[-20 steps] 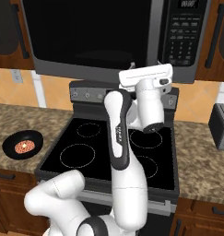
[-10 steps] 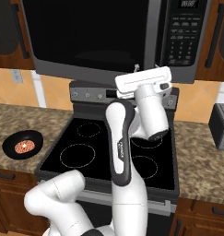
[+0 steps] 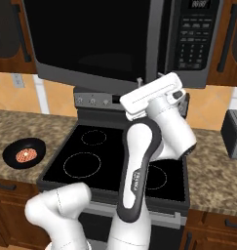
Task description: Open the microwave, place the bowl with waffle inside the microwave, then close the microwave door and turn it on.
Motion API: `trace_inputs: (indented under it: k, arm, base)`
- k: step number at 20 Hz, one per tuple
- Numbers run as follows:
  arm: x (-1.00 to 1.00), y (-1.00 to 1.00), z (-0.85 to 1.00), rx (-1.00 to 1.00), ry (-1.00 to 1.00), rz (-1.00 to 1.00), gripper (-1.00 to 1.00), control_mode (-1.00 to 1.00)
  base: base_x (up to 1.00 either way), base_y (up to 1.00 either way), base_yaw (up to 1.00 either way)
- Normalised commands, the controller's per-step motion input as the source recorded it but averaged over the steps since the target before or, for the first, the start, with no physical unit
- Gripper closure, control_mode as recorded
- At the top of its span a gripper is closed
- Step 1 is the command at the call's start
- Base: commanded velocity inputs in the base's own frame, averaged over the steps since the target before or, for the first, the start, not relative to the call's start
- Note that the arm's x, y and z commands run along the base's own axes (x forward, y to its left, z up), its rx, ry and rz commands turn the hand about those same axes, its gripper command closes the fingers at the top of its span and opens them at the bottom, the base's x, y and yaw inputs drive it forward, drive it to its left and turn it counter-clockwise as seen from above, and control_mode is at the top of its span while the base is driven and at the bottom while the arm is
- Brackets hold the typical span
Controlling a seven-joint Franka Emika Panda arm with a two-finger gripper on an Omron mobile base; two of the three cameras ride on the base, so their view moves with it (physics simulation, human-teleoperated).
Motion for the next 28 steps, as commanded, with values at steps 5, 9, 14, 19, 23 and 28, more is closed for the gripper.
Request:
trace_inputs:
  k: [5, 9, 14, 19, 23, 28]
  arm:
    - [-1.0, -1.0, -0.12, -0.03, -0.13, 0.22, 1.0, -1.0]
    - [-1.0, -0.69, -0.31, -0.07, -0.19, 0.17, 1.0, -1.0]
    - [-1.0, -0.19, -0.42, -0.17, -0.12, 0.17, 1.0, -1.0]
    - [-1.0, -0.14, -0.01, -0.21, -0.03, 0.22, -1.0, -1.0]
    - [-1.0, -0.93, 0.42, -0.03, -0.33, 0.05, -1.0, -1.0]
    - [-1.0, -1.0, 0.39, 0.0, -0.29, 0.0, -1.0, -1.0]
  base:
    - [0.0, 0.0, 0.0]
    - [0.0, 0.0, 0.0]
    - [0.0, 0.0, 0.0]
    - [0.0, 0.0, 0.0]
    - [0.0, 0.0, 0.0]
    - [0.0, 0.0, 0.0]
